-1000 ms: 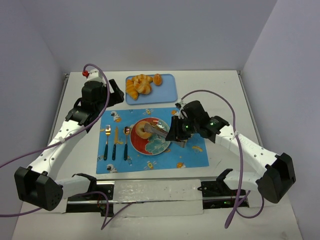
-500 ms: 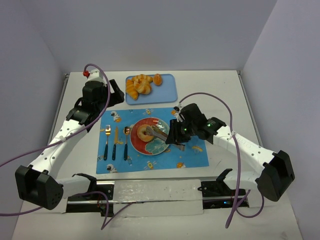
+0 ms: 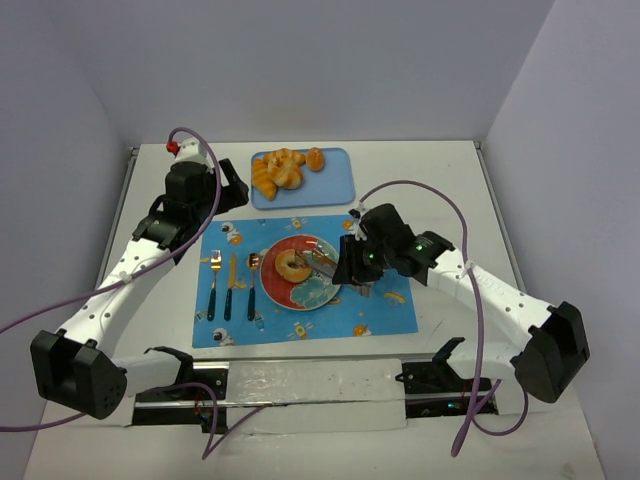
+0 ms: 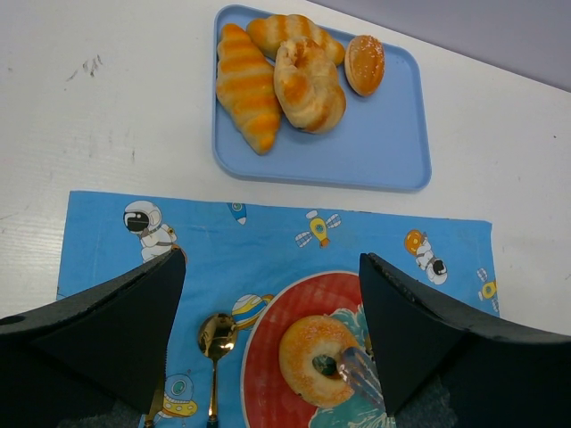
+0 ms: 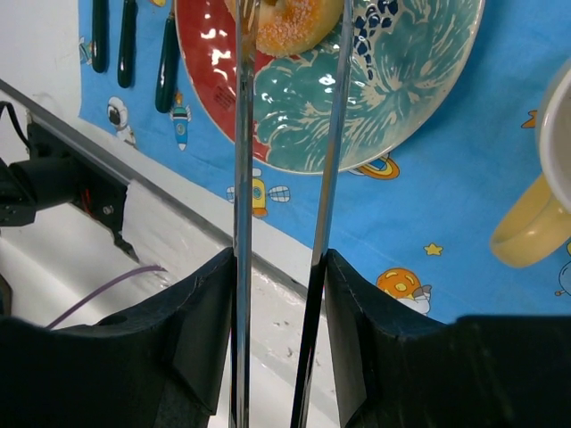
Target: Place the bread
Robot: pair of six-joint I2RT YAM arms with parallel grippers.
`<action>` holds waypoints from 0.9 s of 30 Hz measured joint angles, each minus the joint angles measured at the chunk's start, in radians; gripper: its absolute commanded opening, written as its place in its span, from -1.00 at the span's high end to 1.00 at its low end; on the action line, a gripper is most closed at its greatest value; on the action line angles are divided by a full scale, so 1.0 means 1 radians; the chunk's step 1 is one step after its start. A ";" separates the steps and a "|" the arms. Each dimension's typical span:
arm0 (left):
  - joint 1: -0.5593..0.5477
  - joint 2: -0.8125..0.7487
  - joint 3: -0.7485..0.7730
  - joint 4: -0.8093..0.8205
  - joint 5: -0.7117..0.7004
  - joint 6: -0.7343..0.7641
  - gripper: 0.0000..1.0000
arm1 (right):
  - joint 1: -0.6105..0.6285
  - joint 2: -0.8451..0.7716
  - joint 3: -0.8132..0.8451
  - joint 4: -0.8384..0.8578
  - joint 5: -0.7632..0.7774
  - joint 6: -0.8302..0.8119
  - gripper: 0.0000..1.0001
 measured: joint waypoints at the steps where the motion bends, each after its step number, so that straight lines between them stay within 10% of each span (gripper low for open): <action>1: 0.000 0.000 0.000 0.000 0.000 0.000 -0.77 | 0.000 0.000 0.007 -0.004 0.002 -0.001 0.01; 13: 0.000 0.001 0.000 0.000 0.001 0.000 -0.77 | -0.038 0.020 0.185 -0.056 0.132 -0.017 -0.01; 27: 0.000 -0.011 0.000 -0.006 0.004 0.000 -0.78 | -0.462 0.398 0.521 -0.014 0.397 -0.036 -0.01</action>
